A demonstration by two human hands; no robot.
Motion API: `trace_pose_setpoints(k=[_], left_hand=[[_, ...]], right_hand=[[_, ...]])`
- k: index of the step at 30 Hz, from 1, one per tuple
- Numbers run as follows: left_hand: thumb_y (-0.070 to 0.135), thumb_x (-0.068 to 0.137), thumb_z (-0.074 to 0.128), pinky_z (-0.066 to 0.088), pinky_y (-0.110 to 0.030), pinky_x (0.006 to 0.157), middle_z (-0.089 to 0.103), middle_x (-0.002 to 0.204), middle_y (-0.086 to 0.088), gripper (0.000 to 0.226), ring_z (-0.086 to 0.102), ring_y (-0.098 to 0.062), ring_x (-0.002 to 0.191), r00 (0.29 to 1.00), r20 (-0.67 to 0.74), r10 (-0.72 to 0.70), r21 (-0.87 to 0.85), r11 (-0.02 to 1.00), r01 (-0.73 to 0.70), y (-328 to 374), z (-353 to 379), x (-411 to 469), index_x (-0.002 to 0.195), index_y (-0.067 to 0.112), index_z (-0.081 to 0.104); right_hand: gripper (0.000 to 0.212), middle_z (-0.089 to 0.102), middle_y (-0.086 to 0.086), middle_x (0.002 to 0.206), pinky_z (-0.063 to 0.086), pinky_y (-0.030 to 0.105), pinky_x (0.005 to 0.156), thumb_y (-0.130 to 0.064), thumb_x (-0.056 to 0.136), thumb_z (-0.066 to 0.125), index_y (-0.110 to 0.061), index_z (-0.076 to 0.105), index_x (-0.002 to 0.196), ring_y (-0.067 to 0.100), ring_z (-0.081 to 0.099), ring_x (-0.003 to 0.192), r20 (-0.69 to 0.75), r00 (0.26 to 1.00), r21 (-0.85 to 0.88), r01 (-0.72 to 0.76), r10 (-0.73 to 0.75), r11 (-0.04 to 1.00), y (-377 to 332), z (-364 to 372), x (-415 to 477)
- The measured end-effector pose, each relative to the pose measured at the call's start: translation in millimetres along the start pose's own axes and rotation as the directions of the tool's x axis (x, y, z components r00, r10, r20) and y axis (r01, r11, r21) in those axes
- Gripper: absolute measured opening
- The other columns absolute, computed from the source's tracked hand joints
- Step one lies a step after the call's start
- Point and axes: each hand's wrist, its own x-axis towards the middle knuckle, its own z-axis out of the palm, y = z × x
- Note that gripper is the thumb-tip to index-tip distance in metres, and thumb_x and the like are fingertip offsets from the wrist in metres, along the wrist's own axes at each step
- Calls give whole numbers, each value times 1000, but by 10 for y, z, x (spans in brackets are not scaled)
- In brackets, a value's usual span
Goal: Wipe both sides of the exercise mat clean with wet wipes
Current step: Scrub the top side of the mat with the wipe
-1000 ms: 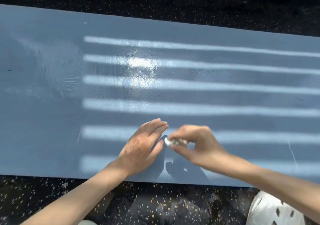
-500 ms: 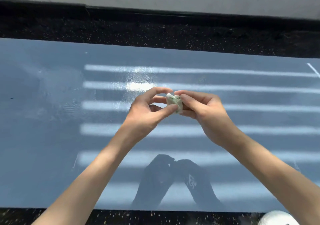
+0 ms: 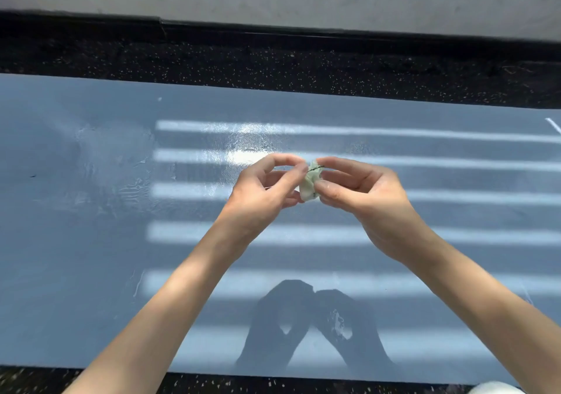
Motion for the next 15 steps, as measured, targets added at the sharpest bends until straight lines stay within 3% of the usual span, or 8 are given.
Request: trace_pose_setpoints(k=[4,15], left_hand=[[22,90,69,52,-20,73,76,87,-2,10,72,-15,77,1000,1,14,23,1000,-14,-1,-23,-5,99,22,67],[-6,93,57,54,-17,70,72,77,-3,25,64,-8,65,997,29,-77,-91,993,80,30,-98,7,90,16,68]], right_hand=[[29,72,18,98,54,24,77,3,81,67,-4,66,109,20,68,83,-15,1000,-34,13,-13,999,-5,8,3],[17,72,3,77,56,21,67,4,86,66,-7,68,98,10,66,68,-226,974,-44,-23,13,999,-31,2,36]])
